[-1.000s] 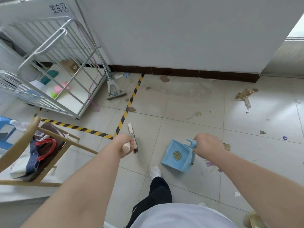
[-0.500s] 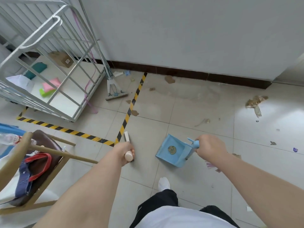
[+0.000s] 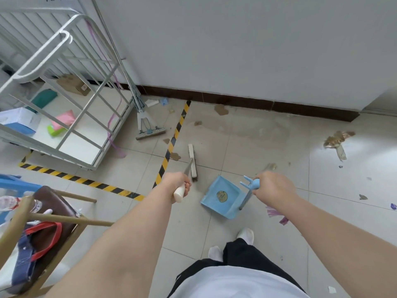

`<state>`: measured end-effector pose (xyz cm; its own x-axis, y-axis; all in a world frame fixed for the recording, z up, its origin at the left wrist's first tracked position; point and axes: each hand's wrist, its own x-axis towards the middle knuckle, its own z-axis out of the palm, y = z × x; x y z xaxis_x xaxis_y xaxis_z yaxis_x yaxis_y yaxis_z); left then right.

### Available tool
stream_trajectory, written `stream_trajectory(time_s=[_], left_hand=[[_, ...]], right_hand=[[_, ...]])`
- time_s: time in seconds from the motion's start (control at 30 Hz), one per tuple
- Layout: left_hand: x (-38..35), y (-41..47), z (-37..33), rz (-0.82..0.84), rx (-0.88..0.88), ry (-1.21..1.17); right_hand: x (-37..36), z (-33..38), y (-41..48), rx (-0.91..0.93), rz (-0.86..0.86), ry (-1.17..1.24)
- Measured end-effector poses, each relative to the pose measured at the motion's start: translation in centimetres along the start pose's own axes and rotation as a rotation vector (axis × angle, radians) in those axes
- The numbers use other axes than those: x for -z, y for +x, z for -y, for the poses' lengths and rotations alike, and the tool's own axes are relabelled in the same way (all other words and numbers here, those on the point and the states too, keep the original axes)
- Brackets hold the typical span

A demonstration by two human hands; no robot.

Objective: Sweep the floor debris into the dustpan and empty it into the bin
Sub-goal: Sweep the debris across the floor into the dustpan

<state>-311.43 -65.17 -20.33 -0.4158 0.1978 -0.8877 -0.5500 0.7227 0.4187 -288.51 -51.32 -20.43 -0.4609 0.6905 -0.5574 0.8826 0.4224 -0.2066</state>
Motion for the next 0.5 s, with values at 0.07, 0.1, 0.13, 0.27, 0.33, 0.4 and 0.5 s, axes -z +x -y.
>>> stream_trajectory(time_s=[0.07,0.1,0.13,0.27,0.33,0.4,0.5], left_hand=[[0.5,0.4,-1.7,-0.052,-0.035,0.014],[0.9,0.6,-2.4,-0.073,-0.049,0.016],[1.3,0.8,-2.9,-0.097,-0.063,0.011],[3.9,1.5,-3.7,-0.168,-0.049,-0.013],[5.5,2.0,-4.2,-0.183,-0.029,-0.021],[6.9,2.8,-5.1,-0.206,-0.012,-0.042],[8.6,4.4,-6.6,-0.222,0.016,-0.1]], right_hand=[[0.7,0.4,1.5,0.01,0.006,-0.01],[1.2,0.7,2.3,0.024,0.002,-0.018],[1.7,1.1,2.9,0.036,-0.003,-0.027],[3.0,2.9,4.8,0.047,0.024,-0.046],[3.5,3.7,5.8,0.055,0.028,-0.057],[4.2,4.8,6.9,0.06,0.009,-0.058],[4.7,6.8,8.7,0.04,0.012,-0.029]])
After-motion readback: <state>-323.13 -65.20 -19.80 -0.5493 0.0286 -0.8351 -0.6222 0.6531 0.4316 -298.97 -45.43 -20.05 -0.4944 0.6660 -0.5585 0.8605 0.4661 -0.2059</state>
